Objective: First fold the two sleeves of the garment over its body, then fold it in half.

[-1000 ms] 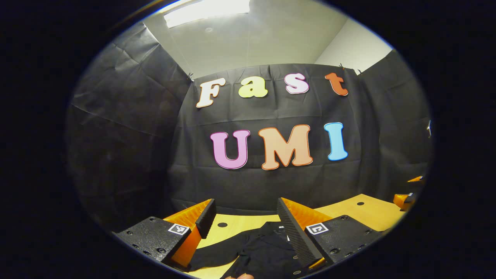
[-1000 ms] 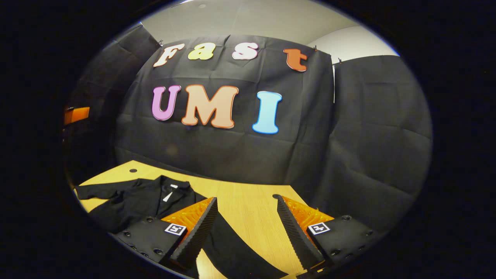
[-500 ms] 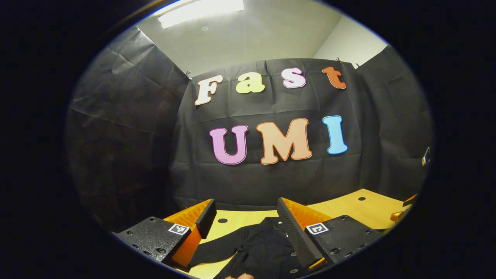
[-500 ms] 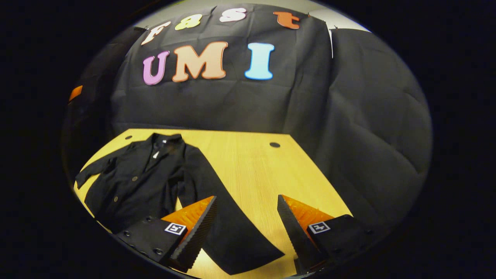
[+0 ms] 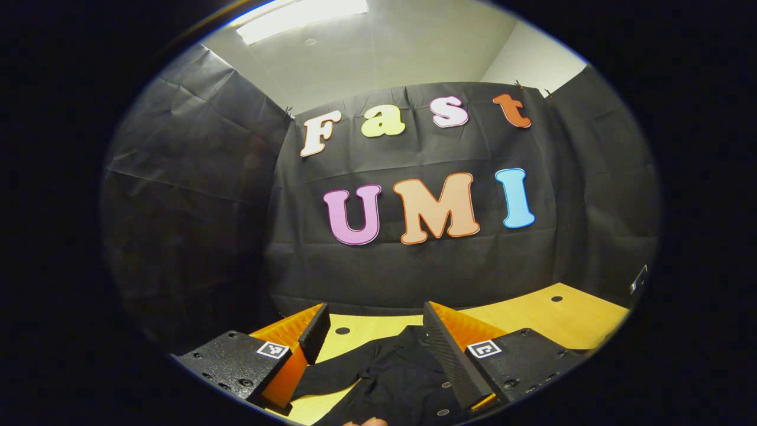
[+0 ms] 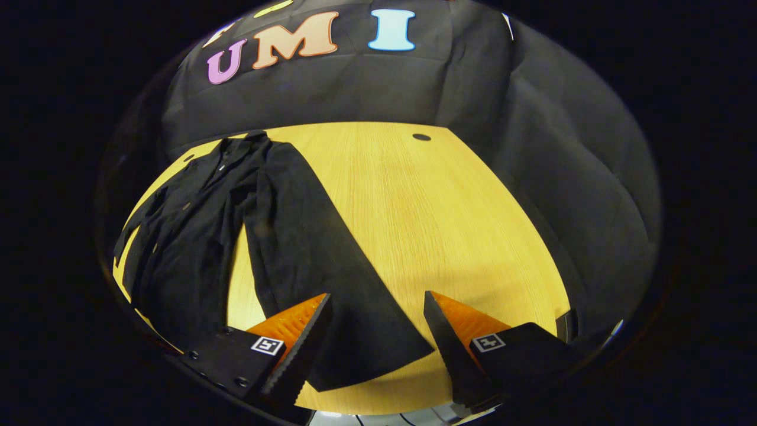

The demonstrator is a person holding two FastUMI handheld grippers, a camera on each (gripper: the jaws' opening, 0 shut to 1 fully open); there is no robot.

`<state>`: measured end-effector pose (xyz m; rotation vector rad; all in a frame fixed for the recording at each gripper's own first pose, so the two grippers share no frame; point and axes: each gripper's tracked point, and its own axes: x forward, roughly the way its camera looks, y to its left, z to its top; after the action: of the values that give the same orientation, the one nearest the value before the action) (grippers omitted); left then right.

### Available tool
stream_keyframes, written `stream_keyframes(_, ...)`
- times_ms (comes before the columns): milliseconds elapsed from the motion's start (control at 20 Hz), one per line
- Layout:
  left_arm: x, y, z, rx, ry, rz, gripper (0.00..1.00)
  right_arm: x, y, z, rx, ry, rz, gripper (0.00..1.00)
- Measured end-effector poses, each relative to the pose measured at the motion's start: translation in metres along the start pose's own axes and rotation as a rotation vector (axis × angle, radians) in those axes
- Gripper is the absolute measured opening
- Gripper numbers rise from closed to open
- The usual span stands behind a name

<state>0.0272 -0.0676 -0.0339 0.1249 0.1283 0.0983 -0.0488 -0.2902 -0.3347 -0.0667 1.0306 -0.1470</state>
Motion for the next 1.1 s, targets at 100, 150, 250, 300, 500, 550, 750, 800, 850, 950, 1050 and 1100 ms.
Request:
stream_keyframes(100, -0.001, -0.009, -0.001, -0.006, 0.004, -0.002, 0.93, 0.002, -0.001, -0.009, -0.003, 0.028, 0.009, 1.0)
stream_keyframes(150, -0.001, -0.013, -0.002, -0.012, 0.006, -0.003, 0.93, 0.001, -0.004, -0.017, -0.005, 0.036, 0.015, 1.0)
stream_keyframes(250, -0.003, -0.019, -0.003, -0.022, 0.007, -0.006, 0.93, 0.003, -0.001, -0.028, -0.012, 0.067, 0.04, 0.99)
stream_keyframes(300, -0.005, -0.023, -0.004, -0.024, 0.007, -0.01, 0.93, 0.006, 0.001, -0.034, -0.016, 0.084, 0.048, 0.99)
stream_keyframes(500, -0.005, -0.027, 0.0, -0.024, -0.001, -0.017, 0.93, 0.002, 0.004, -0.042, 0.004, 0.099, 0.075, 0.8)
stream_keyframes(550, -0.004, -0.028, 0.0, -0.029, -0.004, -0.017, 0.94, 0.003, 0.005, -0.042, 0.004, 0.098, 0.077, 0.74)
stream_keyframes(750, -0.001, -0.023, -0.006, -0.042, -0.004, -0.027, 0.93, 0.003, 0.007, -0.041, 0.074, 0.09, 0.057, 0.06)
stream_keyframes(800, 0.002, -0.021, -0.006, -0.048, -0.008, -0.033, 0.93, 0.002, 0.008, -0.039, 0.099, 0.088, 0.044, 0.02)
stream_keyframes(850, 0.006, -0.019, -0.011, -0.049, 0.004, -0.038, 0.93, 0.0, 0.008, -0.039, 0.137, 0.081, 0.03, 0.02)
stream_keyframes(950, 0.007, -0.009, -0.015, -0.05, 0.023, -0.033, 0.93, -0.005, 0.012, -0.025, 0.225, 0.044, 0.026, 0.03)
stream_keyframes(1050, 0.012, 0.007, -0.006, -0.057, -0.002, -0.012, 0.93, -0.013, 0.008, -0.003, 0.262, -0.005, 0.01, 0.03)
stream_keyframes(1100, 0.015, 0.011, -0.008, -0.058, 0.009, -0.01, 0.93, -0.018, 0.009, 0.008, 0.287, -0.02, 0.016, 0.03)
